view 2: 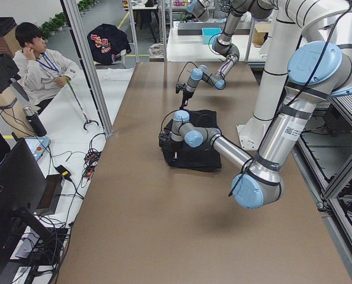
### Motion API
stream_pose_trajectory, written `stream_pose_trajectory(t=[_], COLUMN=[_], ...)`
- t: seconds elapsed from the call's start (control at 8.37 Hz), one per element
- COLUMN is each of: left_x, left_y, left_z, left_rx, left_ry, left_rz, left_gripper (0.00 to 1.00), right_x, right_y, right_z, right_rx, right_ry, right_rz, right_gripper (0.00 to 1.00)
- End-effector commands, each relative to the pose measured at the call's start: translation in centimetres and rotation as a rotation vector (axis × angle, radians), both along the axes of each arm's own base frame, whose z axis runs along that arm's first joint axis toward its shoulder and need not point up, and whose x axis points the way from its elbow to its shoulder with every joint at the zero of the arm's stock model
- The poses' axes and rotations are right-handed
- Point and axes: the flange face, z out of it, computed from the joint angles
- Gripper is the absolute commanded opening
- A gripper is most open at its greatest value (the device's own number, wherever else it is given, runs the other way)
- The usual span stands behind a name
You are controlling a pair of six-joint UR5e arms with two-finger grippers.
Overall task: Fold clothes
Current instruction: 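Release the hem and move the left gripper to the shirt side nearest it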
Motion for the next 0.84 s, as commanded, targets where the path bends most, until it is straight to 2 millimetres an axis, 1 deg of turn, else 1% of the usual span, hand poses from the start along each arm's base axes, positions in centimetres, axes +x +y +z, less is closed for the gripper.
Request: stream_pose_trajectory(t=[0.0,0.12,0.24,0.48,0.6,0.72], left_x=[-2.1,-4.0,-4.9,-8.2,-7.2,-5.9], left_y=[0.1,1.1,2.9,7.5,11.1,13.3], left_z=[-2.4,-4.6,-5.4,-3.2,-1.8,-0.3], left_rx=[0.129,0.165,0.155,0.152,0.136,0.124], left_ry=[0.013,0.052,0.109,0.123,0.113,0.101], left_rz=[0.091,0.099,0.143,0.167,0.209,0.245], left_gripper=[0.99,1.0,1.0,1.0,1.0,1.0], right_x=[1.1,2.7,3.3,3.2,3.2,3.0], right_y=[-1.2,-1.8,-1.4,-1.1,-0.9,-0.8], right_z=[-2.4,-3.7,-4.4,-4.1,-3.9,-3.8], right_rx=[0.029,0.024,0.002,-0.011,-0.01,-0.009], right_ry=[-0.041,-0.079,-0.124,-0.131,-0.128,-0.129], right_rz=[-0.011,-0.043,-0.102,-0.119,-0.118,-0.119], right_gripper=[0.93,0.94,0.94,0.94,0.94,0.94])
